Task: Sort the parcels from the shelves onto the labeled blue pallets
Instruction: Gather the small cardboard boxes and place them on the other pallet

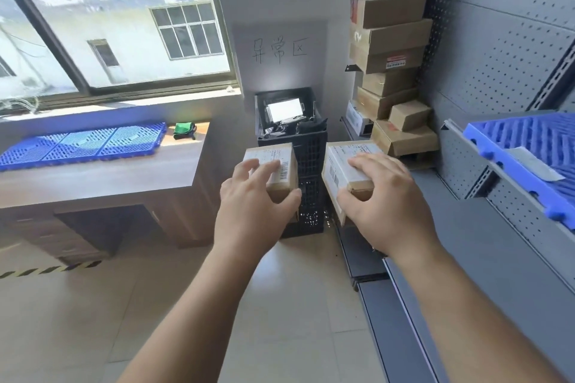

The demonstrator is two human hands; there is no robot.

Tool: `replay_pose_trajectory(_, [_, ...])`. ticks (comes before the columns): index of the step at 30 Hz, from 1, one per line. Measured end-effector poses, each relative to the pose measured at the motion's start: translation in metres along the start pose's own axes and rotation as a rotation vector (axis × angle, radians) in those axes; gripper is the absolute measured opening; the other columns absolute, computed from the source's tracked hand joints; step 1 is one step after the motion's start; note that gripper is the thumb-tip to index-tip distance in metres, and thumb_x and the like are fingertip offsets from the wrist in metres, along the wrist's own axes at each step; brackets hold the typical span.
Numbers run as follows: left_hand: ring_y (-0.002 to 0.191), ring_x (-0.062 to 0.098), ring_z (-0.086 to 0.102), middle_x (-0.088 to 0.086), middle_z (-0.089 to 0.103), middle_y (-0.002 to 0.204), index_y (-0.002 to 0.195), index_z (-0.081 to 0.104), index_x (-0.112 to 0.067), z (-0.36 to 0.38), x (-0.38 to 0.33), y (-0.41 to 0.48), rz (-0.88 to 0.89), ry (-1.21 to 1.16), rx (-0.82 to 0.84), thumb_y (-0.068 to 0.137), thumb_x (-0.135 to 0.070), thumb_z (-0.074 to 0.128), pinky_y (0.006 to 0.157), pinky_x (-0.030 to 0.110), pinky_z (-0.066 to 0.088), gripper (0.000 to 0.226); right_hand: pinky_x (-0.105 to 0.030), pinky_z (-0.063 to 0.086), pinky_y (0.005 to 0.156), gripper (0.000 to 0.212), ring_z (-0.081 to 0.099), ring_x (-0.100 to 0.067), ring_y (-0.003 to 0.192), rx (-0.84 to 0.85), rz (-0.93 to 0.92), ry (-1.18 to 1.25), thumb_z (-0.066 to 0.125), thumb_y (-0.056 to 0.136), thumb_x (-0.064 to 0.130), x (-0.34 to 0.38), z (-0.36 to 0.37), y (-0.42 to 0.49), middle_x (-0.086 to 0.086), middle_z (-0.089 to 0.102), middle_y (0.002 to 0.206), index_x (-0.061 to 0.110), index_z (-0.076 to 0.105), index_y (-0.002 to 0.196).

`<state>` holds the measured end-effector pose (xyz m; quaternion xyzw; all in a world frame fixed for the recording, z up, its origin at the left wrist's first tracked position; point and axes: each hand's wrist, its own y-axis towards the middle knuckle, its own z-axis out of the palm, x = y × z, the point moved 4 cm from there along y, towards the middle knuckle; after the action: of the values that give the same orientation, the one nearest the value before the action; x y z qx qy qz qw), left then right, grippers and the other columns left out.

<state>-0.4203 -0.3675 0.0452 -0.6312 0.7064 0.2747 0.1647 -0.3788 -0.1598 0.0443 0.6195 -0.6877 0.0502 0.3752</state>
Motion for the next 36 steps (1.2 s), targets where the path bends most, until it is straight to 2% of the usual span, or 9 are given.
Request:
replay_pose_trajectory(9, [0.142, 0.024, 0.032, -0.017, 0.034, 0.157, 0.143, 0.049, -0.048, 0.048, -0.015, 0.146, 0.155, -0.077, 0.083, 0.087, -0.058, 0.065, 0.105, 0.036, 0.038, 0.059, -0.038, 0.039, 0.116, 0.049, 0.048, -0.019, 0.137, -0.118, 0.096, -0.091, 0.071, 0.083, 0.029, -0.026, 0.026, 0.111, 0.000, 0.063, 0.139, 0.016, 0.068, 0.129])
replay_pose_trajectory(18, [0.143, 0.027, 0.033, -0.014, 0.034, 0.158, 0.144, 0.048, -0.049, 0.085, -0.075, 0.258, 0.419, -0.140, 0.205, 0.086, -0.063, 0.063, 0.108, 0.046, 0.041, 0.062, -0.031, 0.035, 0.113, 0.049, 0.047, -0.017, 0.136, -0.295, 0.270, -0.257, 0.072, 0.085, 0.030, -0.044, -0.003, 0.167, 0.001, 0.061, 0.140, 0.014, 0.067, 0.131])
replay_pose_trajectory(23, [0.140, 0.027, 0.036, -0.014, 0.036, 0.157, 0.144, 0.048, -0.049, 0.119, -0.132, 0.272, 0.564, -0.190, 0.261, 0.087, -0.060, 0.065, 0.107, 0.046, 0.042, 0.060, -0.035, 0.037, 0.115, 0.050, 0.046, -0.017, 0.137, -0.431, 0.352, -0.339, 0.071, 0.085, 0.032, -0.066, -0.047, 0.168, 0.002, 0.061, 0.141, 0.015, 0.067, 0.132])
replay_pose_trajectory(29, [0.138, 0.024, 0.040, -0.014, 0.040, 0.154, 0.141, 0.053, -0.047, 0.154, -0.214, 0.263, 0.708, -0.296, 0.300, 0.085, -0.057, 0.069, 0.104, 0.037, 0.039, 0.060, -0.029, 0.032, 0.114, 0.051, 0.045, -0.016, 0.138, -0.584, 0.480, -0.412, 0.071, 0.083, 0.034, -0.105, -0.108, 0.145, 0.005, 0.060, 0.142, 0.016, 0.067, 0.131])
replay_pose_trajectory(33, [0.137, 0.023, 0.041, -0.016, 0.041, 0.151, 0.138, 0.055, -0.048, 0.177, -0.264, 0.247, 0.806, -0.350, 0.338, 0.081, -0.058, 0.069, 0.108, 0.042, 0.043, 0.060, -0.032, 0.036, 0.111, 0.049, 0.048, -0.016, 0.136, -0.681, 0.557, -0.444, 0.069, 0.084, 0.033, -0.131, -0.147, 0.124, 0.007, 0.061, 0.140, 0.018, 0.066, 0.131])
replay_pose_trajectory(36, [0.135, 0.023, 0.043, -0.015, 0.042, 0.150, 0.138, 0.057, -0.046, 0.192, -0.295, 0.230, 0.859, -0.393, 0.367, 0.081, -0.056, 0.070, 0.109, 0.036, 0.040, 0.060, -0.031, 0.035, 0.113, 0.049, 0.046, -0.014, 0.137, -0.718, 0.624, -0.455, 0.069, 0.085, 0.034, -0.150, -0.165, 0.101, 0.010, 0.060, 0.140, 0.020, 0.066, 0.132])
